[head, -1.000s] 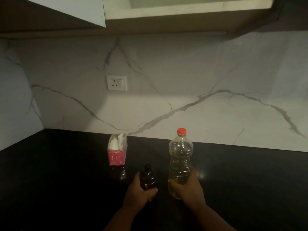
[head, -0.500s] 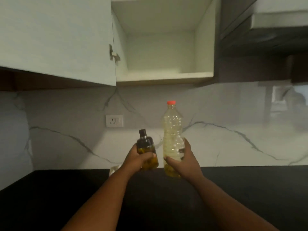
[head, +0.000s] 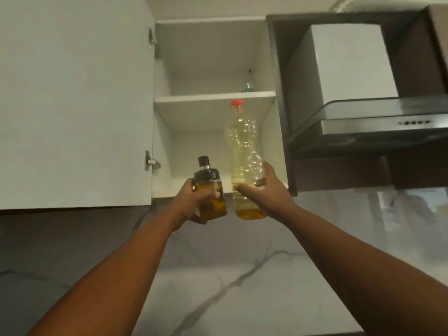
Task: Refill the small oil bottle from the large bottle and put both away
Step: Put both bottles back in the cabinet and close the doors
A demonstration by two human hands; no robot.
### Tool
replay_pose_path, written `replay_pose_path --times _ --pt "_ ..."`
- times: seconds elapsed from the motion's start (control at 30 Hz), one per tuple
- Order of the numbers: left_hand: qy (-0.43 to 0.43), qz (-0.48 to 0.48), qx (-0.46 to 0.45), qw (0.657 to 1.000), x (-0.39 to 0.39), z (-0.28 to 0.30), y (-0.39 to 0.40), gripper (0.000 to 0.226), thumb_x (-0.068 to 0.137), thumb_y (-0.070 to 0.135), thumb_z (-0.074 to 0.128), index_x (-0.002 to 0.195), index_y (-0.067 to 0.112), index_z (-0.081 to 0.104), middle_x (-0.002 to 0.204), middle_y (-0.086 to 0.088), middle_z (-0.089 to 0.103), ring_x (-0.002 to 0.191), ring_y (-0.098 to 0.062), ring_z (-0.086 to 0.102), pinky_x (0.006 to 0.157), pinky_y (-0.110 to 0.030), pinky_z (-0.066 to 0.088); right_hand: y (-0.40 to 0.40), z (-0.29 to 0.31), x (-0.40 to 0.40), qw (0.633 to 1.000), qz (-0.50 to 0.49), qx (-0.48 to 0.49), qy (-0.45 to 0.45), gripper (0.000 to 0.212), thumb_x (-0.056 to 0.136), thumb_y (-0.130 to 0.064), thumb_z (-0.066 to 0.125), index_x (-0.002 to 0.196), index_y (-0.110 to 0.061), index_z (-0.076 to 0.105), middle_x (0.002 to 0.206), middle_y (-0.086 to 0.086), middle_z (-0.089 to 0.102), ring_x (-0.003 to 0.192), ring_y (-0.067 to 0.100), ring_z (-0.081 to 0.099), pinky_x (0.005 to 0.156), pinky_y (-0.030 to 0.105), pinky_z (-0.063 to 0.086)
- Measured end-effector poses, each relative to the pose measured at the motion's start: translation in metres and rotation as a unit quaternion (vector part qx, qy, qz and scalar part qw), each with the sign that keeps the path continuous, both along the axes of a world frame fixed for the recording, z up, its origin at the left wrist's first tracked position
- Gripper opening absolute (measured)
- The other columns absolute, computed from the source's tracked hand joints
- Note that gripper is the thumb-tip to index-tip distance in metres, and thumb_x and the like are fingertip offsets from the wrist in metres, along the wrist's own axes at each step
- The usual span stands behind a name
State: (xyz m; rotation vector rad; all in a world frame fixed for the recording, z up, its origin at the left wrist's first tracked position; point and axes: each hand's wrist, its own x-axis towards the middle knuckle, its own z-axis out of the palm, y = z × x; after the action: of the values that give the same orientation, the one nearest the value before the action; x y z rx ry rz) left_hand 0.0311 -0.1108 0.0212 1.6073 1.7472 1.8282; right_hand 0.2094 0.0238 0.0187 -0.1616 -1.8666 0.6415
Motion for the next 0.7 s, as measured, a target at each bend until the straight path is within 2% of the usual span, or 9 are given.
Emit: replay_pose_path --times 0.1,0.23,0.3,0.4,0.47,0.6,0.7 --pt "0.011 0.004 0.023 1.000 -0.001 0.035 0.023 0.080 0.059 0.041 0.077 0.130 0.029 0.044 0.122 -0.005 0.060 0.100 -0.026 0.065 0.051 -0.036 0.057 0.023 0.043 0.005 1.000 -0.004 0.009 0.013 0.090 0.068 -0.055 0.076 0.141 -0.033 0.027 0.126 -0.004 0.056 0.108 0.020 0.059 0.089 0.041 0.053" --pt "0.016 0.022 0.048 0.998 -0.009 0.069 0.056 0.082 0.060 0.037 0.078 0.133 0.024 0.042 0.121 -0.006 0.059 0.100 -0.026 0.064 0.051 -0.038 0.058 0.059 0.088 0.002 1.000 -0.009 0.001 0.013 0.087 0.069 -0.056 0.076 0.138 -0.028 0.031 0.125 -0.003 0.054 0.109 0.023 0.058 0.095 0.049 0.050" --pt "0.022 0.037 0.050 0.998 -0.018 0.080 0.070 0.078 0.067 0.035 0.082 0.132 0.025 0.040 0.122 -0.006 0.057 0.101 -0.025 0.062 0.052 -0.037 0.058 0.075 0.102 -0.003 1.000 -0.018 -0.009 0.013 0.087 0.070 -0.056 0.075 0.138 -0.027 0.030 0.124 -0.003 0.051 0.110 0.025 0.056 0.095 0.050 0.049" --pt "0.025 0.066 0.036 0.997 -0.033 0.096 0.089 0.066 0.080 0.031 0.079 0.132 0.026 0.039 0.123 -0.006 0.055 0.104 -0.028 0.060 0.051 -0.036 0.059 0.100 0.112 -0.018 0.999 -0.017 -0.030 0.012 0.090 0.070 -0.054 0.076 0.139 -0.024 0.028 0.128 0.002 0.051 0.111 0.026 0.056 0.095 0.049 0.049" --pt "0.025 0.076 0.020 0.997 -0.041 0.104 0.099 0.065 0.080 0.033 0.079 0.132 0.025 0.041 0.121 -0.006 0.057 0.105 -0.029 0.060 0.050 -0.036 0.058 0.113 0.112 -0.029 0.998 -0.031 -0.050 0.003 0.095 0.068 -0.056 0.078 0.140 -0.022 0.026 0.129 0.003 0.051 0.110 0.025 0.056 0.093 0.046 0.050" --pt "0.038 0.088 -0.003 0.995 -0.058 0.109 0.116 0.058 0.077 0.034 0.081 0.121 0.030 0.043 0.113 -0.001 0.058 0.099 -0.024 0.060 0.052 -0.038 0.059 0.134 0.107 -0.051 0.996 -0.067 -0.054 -0.029 0.100 0.068 -0.058 0.077 0.140 -0.018 0.020 0.130 0.006 0.047 0.101 0.022 0.050 0.079 0.039 0.048" --pt "0.055 0.098 -0.011 0.994 -0.071 0.112 0.129 0.066 0.078 0.031 0.082 0.126 0.030 0.037 0.114 0.001 0.054 0.105 -0.029 0.058 0.056 -0.040 0.058 0.148 0.105 -0.064 0.993 -0.097 -0.057 -0.024 0.102 0.065 -0.061 0.077 0.139 -0.019 0.021 0.131 0.007 0.048 0.104 0.025 0.053 0.083 0.043 0.052"
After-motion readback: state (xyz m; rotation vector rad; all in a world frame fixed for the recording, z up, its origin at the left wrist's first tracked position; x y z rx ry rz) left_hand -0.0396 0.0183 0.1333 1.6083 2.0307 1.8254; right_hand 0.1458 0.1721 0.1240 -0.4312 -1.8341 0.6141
